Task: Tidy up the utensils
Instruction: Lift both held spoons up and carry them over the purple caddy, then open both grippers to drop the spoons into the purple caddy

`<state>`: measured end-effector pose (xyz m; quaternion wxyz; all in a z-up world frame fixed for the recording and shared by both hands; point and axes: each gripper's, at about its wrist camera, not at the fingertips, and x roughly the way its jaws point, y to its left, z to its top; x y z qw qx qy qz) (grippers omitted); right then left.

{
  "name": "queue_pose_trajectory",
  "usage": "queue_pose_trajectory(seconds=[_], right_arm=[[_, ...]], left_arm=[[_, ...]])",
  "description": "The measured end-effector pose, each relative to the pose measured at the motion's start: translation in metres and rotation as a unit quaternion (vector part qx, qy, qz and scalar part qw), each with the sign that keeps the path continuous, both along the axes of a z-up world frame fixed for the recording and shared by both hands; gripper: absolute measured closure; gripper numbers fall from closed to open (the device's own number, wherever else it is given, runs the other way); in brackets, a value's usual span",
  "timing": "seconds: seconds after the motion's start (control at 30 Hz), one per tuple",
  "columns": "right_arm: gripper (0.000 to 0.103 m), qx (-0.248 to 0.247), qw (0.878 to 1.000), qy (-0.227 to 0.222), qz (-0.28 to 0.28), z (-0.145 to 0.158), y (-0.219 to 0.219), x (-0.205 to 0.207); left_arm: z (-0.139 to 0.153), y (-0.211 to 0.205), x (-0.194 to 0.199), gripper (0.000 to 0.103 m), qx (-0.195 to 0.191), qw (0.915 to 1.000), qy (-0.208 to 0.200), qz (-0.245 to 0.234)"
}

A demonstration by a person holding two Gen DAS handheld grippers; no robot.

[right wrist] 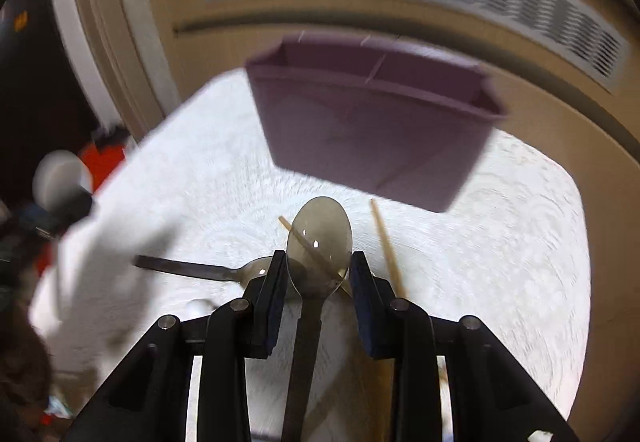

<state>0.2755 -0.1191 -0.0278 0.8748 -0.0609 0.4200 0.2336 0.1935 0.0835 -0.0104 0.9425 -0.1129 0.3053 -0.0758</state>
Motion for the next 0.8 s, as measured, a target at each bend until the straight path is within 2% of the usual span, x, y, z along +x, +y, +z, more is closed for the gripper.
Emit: queue_pose_trajectory(seconds=[0.13,0.23,0.37,0.47,0.6,0.73,0.8], right_arm=[[0.074,0.055,0.997,-0.055,-0.030,0.043,-0.040,-0.027],[0.074,0.077,0.991,-0.105,-0.043,0.087,-0.056,-0.034],[0.074,0.084,0.972,-0.211,-0.056,0.171,-0.065,-0.020],[0.074,0.077,0.955,-0.278,-0.067,0.213,-0.063,-0.002],[0.074,0.068,0.951,-0.293,-0.072,0.224,-0.056,0.037],[0.074,0.043,0.955,-0.285,-0.077,0.202,-0.052,0.076],[0.074,0.039,0.959,-0.270,-0.079,0.179,-0.052,0.092]], left_arm=[[0.020,-0.009,0.000,0.095,-0.010,0.9996,-0.021,-0.012],[0.066,-0.013,0.014,0.095,-0.028,0.9969,-0.066,-0.031],[0.142,-0.019,0.045,0.095,-0.031,0.9862,-0.156,-0.046],[0.173,-0.030,0.077,0.095,-0.018,0.9773,-0.206,-0.046],[0.177,-0.037,0.128,0.095,-0.044,0.9752,-0.208,-0.061],[0.153,-0.047,0.175,0.095,-0.056,0.9769,-0.194,-0.070],[0.137,-0.053,0.193,0.095,-0.062,0.9782,-0.183,-0.077]])
